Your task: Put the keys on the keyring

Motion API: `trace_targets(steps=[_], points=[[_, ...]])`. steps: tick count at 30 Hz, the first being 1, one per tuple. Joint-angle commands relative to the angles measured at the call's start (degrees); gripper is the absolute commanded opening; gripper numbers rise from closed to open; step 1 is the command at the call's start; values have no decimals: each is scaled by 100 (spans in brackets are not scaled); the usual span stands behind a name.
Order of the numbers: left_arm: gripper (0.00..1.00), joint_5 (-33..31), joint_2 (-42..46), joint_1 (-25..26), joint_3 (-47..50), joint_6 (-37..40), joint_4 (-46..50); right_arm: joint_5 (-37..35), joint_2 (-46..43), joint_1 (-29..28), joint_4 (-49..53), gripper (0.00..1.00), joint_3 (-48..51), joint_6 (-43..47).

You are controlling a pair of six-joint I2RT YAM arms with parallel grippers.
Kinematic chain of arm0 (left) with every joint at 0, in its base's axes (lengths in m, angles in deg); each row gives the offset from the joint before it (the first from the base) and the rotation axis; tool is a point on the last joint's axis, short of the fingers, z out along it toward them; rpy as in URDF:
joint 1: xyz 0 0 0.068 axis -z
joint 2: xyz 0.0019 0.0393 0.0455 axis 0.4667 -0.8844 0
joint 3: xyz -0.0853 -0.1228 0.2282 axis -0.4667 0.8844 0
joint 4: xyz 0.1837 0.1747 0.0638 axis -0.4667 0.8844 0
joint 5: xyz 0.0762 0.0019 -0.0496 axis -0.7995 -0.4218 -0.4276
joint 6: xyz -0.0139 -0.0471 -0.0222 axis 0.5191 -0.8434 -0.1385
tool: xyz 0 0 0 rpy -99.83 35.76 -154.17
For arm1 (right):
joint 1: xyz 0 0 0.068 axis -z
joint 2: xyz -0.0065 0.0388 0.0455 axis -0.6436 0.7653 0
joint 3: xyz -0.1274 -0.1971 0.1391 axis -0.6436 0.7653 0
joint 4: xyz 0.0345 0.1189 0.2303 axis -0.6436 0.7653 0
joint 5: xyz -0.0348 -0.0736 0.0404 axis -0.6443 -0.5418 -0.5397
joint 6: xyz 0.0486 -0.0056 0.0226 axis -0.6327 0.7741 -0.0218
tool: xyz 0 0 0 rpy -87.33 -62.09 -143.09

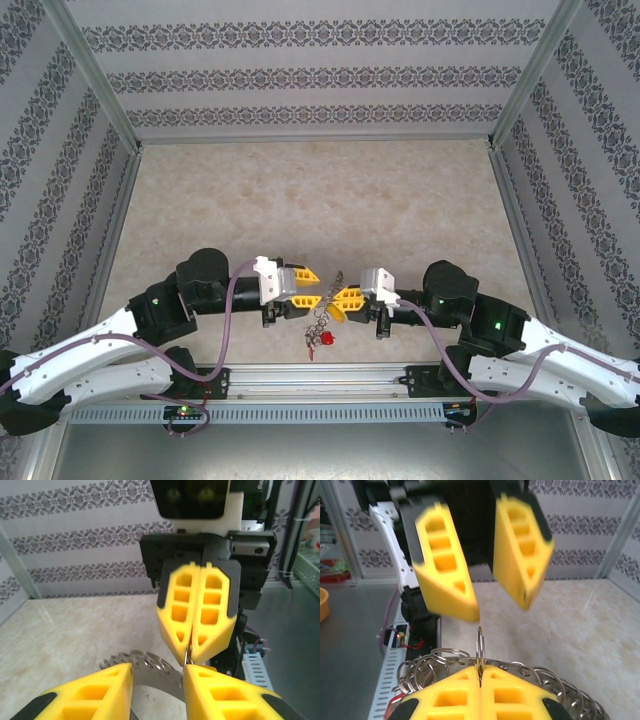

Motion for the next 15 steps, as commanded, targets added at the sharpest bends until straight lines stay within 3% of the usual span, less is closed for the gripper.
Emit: trace_targets(steps=[1,7,15], points=[[30,-593,-194,53,-526,474,1256,-480,218,-13,300,0,-393,54],[30,-1037,-664,262,-1026,732,2109,-741,583,31,679,0,-629,52],[29,-939,-880,359,-886,702,1958,-716,802,96,774,0,-726,58]])
